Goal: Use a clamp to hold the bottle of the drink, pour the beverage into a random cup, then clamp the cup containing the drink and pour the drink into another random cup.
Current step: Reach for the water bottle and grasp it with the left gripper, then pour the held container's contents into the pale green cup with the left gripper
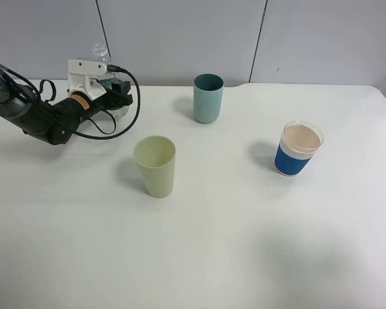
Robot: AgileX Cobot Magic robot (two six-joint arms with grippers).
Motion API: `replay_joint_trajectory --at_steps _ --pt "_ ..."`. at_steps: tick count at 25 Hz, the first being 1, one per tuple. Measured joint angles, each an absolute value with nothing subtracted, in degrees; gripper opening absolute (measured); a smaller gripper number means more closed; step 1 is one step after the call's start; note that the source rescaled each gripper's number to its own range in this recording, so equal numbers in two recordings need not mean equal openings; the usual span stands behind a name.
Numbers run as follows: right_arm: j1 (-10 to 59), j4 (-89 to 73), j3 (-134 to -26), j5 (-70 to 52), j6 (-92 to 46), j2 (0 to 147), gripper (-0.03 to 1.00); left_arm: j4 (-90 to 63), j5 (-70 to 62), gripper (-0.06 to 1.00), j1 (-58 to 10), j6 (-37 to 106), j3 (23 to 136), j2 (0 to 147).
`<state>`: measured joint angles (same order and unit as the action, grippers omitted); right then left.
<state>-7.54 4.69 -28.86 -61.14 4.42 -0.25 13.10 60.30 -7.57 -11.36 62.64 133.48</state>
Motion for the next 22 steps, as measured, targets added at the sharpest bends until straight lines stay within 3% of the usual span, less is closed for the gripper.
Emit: replay_joint_trajectory --at_steps 7,22 --pt "-7.5 4.7 -28.9 -61.1 4.4 -0.3 1.00 13.9 51.4 0.09 -7.6 -8.6 60.8 128.7" --pt "-7.5 4.7 -28.9 -61.1 4.4 -0.3 1.00 -6.3 46.1 0.09 -13.4 24.3 44.1 109.1"
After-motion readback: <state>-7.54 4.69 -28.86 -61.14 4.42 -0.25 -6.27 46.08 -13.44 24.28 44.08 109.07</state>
